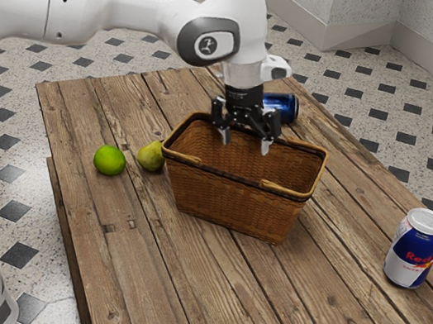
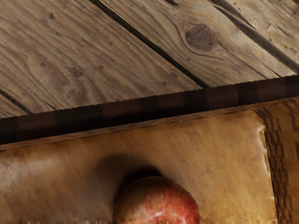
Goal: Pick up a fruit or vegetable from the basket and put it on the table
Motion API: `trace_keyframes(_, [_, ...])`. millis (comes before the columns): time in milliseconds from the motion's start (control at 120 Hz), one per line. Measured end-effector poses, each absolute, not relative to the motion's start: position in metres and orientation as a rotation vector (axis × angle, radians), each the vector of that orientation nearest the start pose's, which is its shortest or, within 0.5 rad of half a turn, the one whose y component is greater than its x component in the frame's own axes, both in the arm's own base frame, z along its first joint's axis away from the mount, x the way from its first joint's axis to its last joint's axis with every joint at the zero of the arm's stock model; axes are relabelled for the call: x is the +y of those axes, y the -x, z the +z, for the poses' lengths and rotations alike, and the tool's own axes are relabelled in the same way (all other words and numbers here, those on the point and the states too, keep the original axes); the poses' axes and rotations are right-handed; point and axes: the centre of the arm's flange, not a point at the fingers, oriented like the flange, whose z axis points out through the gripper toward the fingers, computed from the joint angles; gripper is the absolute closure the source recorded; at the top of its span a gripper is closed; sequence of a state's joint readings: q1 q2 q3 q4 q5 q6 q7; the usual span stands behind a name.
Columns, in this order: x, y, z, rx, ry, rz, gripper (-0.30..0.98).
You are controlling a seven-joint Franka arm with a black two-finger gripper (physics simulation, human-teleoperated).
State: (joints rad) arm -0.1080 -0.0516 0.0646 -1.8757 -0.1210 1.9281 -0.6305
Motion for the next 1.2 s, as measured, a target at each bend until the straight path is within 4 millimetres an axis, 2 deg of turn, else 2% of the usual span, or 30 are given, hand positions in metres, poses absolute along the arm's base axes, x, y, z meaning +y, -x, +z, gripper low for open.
trace_keyframes(67, [-0.038,-0.549,0.552,-0.977,3.147,-0.129,0.00])
trace_keyframes(150, [-0.030,-0.534,0.569,-0.989,3.153,-0.176,0.00])
trace_keyframes(217, [-0.028,-0.530,0.572,-1.025,3.153,-0.172,0.00])
trace_keyframes(283, [-0.036,-0.529,0.570,-1.108,3.155,-0.131,0.00])
trace_keyframes(375, [-0.043,-0.530,0.564,-1.230,3.127,-0.077,0.00])
trace_keyframes(542, [-0.044,-0.539,0.529,-1.390,3.037,0.047,0.00])
trace_keyframes(675, [-0.046,-0.540,0.514,-1.478,2.981,0.088,0.00])
trace_keyframes(900, [-0.062,-0.541,0.499,-1.507,2.949,0.101,0.00])
trace_keyframes(1200, [-0.056,-0.542,0.486,-1.558,2.911,0.111,0.00])
